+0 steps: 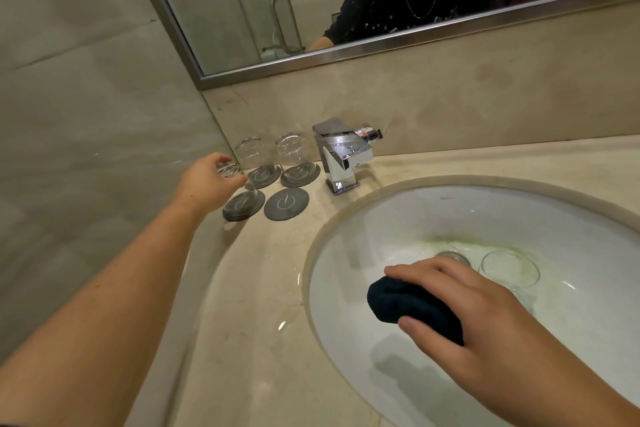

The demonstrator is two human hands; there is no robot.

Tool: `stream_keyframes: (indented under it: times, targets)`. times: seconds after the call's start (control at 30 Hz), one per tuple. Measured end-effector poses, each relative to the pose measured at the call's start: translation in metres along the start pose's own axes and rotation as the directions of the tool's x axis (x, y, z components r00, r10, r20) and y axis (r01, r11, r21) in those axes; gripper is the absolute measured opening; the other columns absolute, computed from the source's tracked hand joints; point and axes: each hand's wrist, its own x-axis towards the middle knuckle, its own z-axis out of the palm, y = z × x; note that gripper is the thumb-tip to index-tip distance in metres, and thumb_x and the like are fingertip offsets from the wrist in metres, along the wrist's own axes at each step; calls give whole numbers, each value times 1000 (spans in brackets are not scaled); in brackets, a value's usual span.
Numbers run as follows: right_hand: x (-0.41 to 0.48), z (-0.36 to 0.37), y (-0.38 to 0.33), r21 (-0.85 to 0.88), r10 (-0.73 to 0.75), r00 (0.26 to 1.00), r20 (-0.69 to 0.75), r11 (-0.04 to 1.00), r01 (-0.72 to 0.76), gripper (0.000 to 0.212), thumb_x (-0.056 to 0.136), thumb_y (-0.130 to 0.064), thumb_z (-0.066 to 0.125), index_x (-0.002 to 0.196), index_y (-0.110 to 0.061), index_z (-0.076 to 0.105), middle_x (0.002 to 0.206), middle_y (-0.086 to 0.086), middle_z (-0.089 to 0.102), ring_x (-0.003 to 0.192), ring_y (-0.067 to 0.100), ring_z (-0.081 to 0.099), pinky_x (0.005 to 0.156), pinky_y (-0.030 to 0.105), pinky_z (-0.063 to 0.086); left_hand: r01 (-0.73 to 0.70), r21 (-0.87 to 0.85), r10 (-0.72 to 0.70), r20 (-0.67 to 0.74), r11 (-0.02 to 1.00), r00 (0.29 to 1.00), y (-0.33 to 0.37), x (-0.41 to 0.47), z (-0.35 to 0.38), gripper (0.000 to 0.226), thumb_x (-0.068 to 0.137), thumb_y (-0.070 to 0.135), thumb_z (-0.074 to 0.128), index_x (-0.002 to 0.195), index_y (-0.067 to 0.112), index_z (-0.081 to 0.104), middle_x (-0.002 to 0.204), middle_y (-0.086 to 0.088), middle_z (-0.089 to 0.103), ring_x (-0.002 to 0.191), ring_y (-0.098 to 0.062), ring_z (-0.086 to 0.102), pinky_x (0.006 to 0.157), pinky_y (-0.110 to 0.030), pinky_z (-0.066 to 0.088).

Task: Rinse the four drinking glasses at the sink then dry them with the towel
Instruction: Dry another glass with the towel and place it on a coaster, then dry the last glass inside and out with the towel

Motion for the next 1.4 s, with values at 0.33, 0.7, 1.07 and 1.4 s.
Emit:
stream_keyframes:
  times: [0.33, 0.7, 1.07, 1.4]
  targets:
    - [3, -11, -9, 49, 24, 999, -27, 999, -22, 41, 86, -47, 68, 126, -55, 63, 123, -34, 58, 115, -6, 58, 92, 7, 40, -15, 101, 15, 4, 995, 1000, -4, -9, -4, 73, 88, 55, 75, 149, 22, 52, 146, -18, 52, 140, -40, 44, 118, -49, 38]
    - [3, -93, 13, 289, 408, 850, -333, 902, -320, 25, 92, -24, 73, 108, -43, 74, 82, -22, 74, 66, 29, 68, 42, 25, 52, -413, -178, 402, -97, 893, 911, 106, -128, 0, 27, 94, 50, 70, 110, 29, 68, 102, 9, 61, 82, -4, 58, 76, -19, 47]
    - [2, -106, 43, 429, 557, 723, -408, 816, -387, 14, 93, -26, 71, 102, -37, 75, 72, -12, 75, 72, 15, 71, 48, 21, 42, -327, -241, 392, 734, 914, 555, 190, -205, 128, 90, 81, 56, 82, 155, 34, 36, 146, 10, 53, 120, -13, 62, 103, -34, 52]
    - [8, -107, 41, 568, 604, 686, -405, 755, -329, 16, 91, -24, 68, 104, -31, 76, 67, -9, 72, 62, 9, 65, 47, 19, 42, -247, -213, 316, 786, 945, 532, 217, -209, 201, 97, 77, 51, 88, 153, 28, 31, 154, -3, 48, 127, -23, 57, 101, -36, 52]
